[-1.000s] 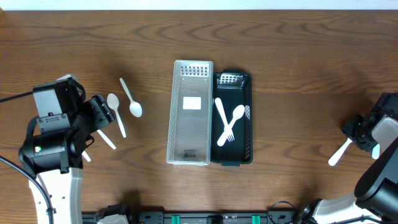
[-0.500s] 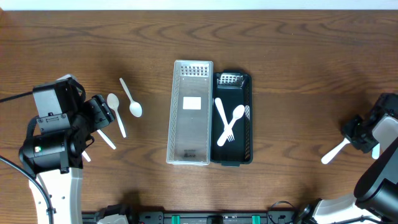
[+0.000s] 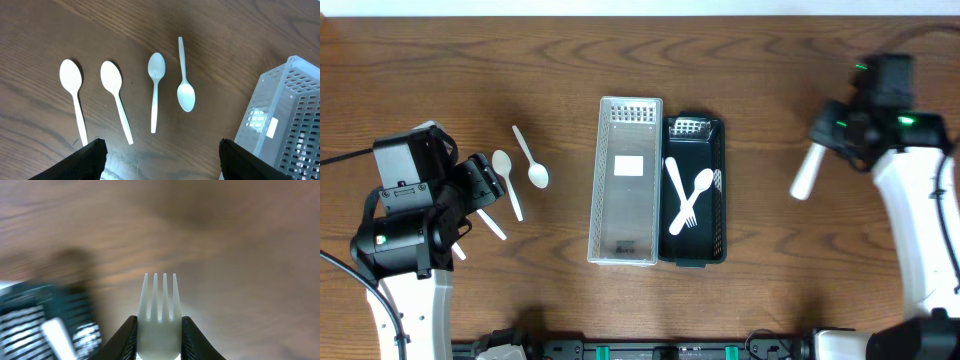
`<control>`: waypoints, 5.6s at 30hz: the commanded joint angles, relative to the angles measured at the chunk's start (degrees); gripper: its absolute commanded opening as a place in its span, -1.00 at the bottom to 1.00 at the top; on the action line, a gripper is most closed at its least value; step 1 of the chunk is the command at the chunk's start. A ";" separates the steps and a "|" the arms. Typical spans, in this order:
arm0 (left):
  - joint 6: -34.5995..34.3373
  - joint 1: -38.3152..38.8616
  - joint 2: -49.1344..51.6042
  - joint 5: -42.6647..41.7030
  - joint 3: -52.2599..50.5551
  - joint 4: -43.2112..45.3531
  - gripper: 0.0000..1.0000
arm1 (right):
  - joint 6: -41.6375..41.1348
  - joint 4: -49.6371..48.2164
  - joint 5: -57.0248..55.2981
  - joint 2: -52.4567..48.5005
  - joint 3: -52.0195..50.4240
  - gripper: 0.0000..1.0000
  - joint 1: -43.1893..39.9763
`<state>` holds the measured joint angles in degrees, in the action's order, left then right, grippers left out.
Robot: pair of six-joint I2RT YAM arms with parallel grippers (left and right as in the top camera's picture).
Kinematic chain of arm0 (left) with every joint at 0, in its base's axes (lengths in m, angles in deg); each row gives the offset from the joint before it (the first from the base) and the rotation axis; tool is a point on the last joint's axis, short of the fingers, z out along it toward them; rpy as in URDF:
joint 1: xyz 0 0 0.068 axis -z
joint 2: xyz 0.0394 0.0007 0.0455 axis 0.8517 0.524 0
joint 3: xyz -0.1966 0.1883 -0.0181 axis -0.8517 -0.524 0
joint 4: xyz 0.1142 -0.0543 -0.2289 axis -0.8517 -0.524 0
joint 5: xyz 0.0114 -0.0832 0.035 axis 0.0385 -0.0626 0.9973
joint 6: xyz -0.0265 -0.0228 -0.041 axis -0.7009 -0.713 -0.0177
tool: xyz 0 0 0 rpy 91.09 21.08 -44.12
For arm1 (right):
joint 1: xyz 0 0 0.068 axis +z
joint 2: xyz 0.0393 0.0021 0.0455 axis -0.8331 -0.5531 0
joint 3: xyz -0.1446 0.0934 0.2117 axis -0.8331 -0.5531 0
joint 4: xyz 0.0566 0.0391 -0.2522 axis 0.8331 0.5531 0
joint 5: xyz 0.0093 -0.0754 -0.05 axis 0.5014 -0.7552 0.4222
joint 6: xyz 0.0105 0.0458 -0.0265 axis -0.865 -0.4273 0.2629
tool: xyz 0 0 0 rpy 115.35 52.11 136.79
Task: Pack container
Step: 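Carry the fork into the green basket and release it, then move the right gripper to the last white fork and grasp it, then lift the fork and carry it over the green basket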
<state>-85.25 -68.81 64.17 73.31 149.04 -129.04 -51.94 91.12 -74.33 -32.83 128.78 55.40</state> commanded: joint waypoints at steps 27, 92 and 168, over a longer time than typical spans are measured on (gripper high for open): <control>-0.55 -0.28 0.00 0.42 0.57 -1.79 0.49 | -5.03 4.00 -4.74 -11.56 12.09 0.07 24.44; -1.62 -0.28 0.00 0.44 0.57 -1.70 0.49 | 24.39 0.22 -0.37 -41.51 14.73 0.92 -41.35; -1.60 -0.28 0.00 0.46 0.57 -1.75 0.49 | 13.38 2.93 3.19 -24.57 12.94 -0.97 -31.85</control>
<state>-86.52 -68.81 64.19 73.31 149.04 -130.65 -35.05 93.29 -72.38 -65.66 140.14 19.30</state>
